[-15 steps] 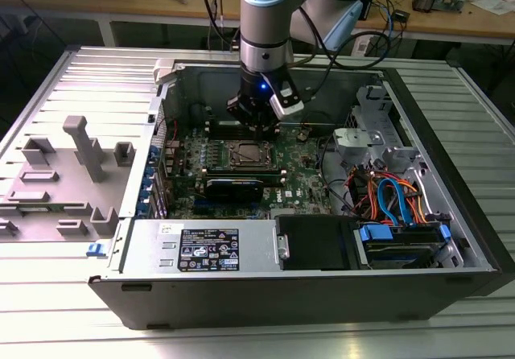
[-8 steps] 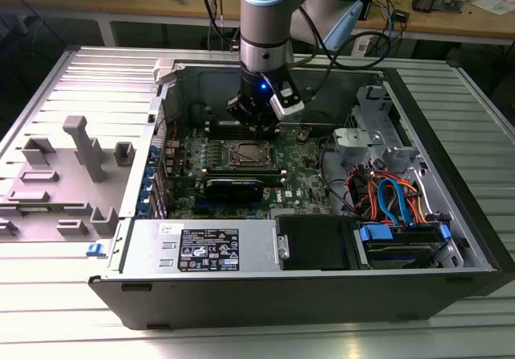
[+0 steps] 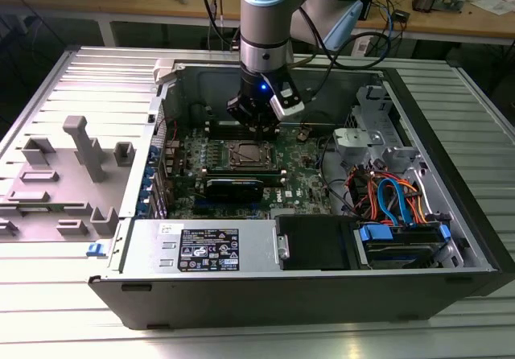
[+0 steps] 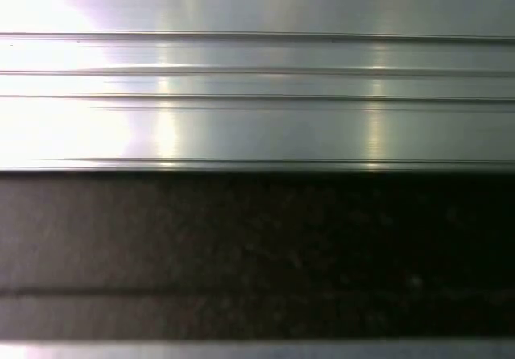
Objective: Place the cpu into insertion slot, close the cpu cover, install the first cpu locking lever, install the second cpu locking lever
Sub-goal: 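Install the second cpu locking lever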
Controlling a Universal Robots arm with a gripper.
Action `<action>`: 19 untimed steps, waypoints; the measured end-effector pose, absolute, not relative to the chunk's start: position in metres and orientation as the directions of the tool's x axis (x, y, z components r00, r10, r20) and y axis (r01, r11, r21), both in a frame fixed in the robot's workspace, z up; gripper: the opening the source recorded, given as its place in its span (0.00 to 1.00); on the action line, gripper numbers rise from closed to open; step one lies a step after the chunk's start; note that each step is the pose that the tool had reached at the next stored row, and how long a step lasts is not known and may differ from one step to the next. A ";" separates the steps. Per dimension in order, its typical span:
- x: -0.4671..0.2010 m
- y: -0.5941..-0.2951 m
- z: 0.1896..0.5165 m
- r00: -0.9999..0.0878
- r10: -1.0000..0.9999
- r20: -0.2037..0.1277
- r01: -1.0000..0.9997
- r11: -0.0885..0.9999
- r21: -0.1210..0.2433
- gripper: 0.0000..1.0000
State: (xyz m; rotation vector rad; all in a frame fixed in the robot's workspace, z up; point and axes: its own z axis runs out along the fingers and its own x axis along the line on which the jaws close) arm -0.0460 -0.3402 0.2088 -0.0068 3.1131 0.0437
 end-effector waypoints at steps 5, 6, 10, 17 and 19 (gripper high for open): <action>-0.046 -0.340 0.209 -1.000 -0.004 -0.028 -0.005 1.000 0.028 0.11; -0.046 -0.340 0.209 -1.000 -0.004 -0.028 -0.005 1.000 0.028 0.11; -0.046 -0.340 0.209 -1.000 -0.004 -0.028 -0.005 1.000 0.028 0.11; -0.046 -0.346 0.210 -1.000 -0.004 -0.028 -0.005 1.000 0.028 0.11; -0.046 -0.346 0.211 -1.000 -0.004 -0.028 -0.005 1.000 0.028 0.11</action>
